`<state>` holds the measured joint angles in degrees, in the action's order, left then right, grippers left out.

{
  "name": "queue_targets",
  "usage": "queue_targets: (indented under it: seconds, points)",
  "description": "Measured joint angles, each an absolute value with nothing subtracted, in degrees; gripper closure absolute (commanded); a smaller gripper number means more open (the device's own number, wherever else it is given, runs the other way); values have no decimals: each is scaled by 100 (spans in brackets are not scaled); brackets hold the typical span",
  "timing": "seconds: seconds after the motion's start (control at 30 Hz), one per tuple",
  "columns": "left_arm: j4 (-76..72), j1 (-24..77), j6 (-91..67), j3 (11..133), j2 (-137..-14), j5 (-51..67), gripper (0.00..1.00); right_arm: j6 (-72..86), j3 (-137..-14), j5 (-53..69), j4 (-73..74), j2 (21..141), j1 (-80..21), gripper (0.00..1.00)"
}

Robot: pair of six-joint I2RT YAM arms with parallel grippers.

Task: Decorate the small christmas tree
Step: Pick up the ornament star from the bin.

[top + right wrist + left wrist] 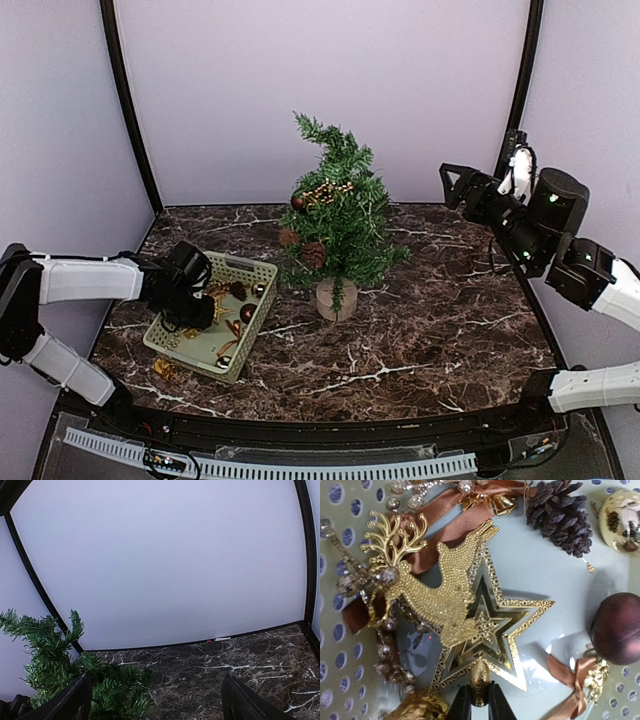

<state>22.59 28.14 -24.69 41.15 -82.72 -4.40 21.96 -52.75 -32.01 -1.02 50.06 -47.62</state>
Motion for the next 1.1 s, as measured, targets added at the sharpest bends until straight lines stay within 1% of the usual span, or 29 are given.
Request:
queue_targets:
  seconds: [0.4,0.53,0.67,0.77,0.97,1.1]
  points:
    - [3020,2816,-2416,4272,-5758,-379,92,1909,-5929,-1892,-154,5780,-4757,10]
    - [3030,2816,-2209,4421,-5216,-115,94,1905,-6248,-1402,-134,5953,-4757,14]
    - [2818,2845,-1951,4519,-4928,336,94,1868,-6716,-801,21,6228,-4797,16]
    - [2554,2993,-1765,4626,-4838,642,94,1780,-7148,-475,250,6497,-5006,17]
    - [2084,3680,-1474,5048,-4831,683,94,1540,-8051,-226,742,7109,-5946,18]
    - [1715,3927,-1398,5148,-4825,679,94,1732,-8366,-113,738,7526,-6294,18]
